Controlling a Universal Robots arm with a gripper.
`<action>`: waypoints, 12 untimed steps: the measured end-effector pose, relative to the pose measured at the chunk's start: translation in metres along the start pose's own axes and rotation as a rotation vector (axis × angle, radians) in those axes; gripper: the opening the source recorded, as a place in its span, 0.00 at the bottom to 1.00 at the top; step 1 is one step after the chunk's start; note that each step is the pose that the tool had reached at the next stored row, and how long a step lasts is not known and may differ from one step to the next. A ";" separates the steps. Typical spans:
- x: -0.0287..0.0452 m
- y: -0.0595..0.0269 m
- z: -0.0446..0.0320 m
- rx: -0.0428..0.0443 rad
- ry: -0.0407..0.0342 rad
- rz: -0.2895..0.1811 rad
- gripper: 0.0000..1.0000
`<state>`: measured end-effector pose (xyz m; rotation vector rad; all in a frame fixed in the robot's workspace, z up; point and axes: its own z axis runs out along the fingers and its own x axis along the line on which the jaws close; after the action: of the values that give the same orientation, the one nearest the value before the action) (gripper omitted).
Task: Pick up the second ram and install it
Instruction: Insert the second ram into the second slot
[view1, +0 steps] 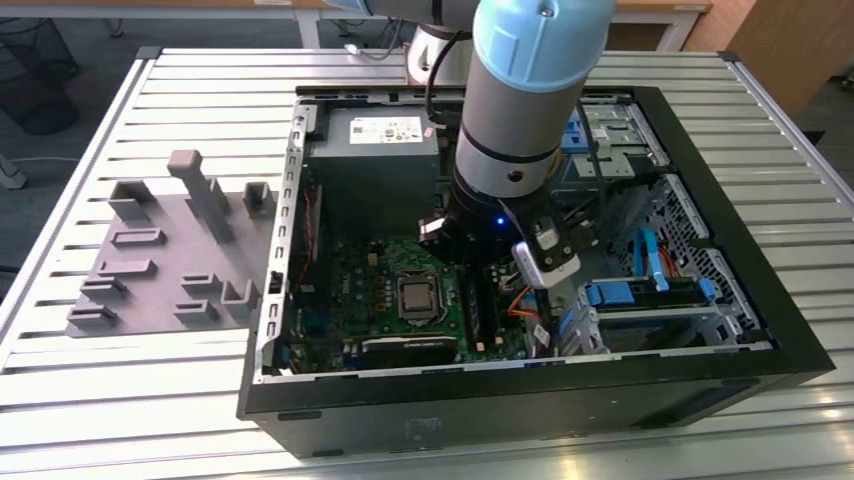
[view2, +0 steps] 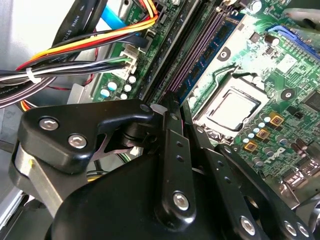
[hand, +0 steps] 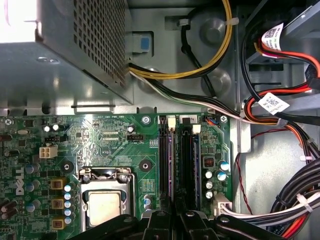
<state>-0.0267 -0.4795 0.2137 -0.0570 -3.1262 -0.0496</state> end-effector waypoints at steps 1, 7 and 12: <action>0.0000 0.0000 0.0002 0.0001 0.0000 0.000 0.14; 0.0000 -0.0001 0.0015 0.0005 0.0002 0.000 0.14; 0.0000 -0.0001 0.0022 0.0001 0.0000 0.000 0.14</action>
<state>-0.0267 -0.4796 0.2115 -0.0571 -3.1262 -0.0494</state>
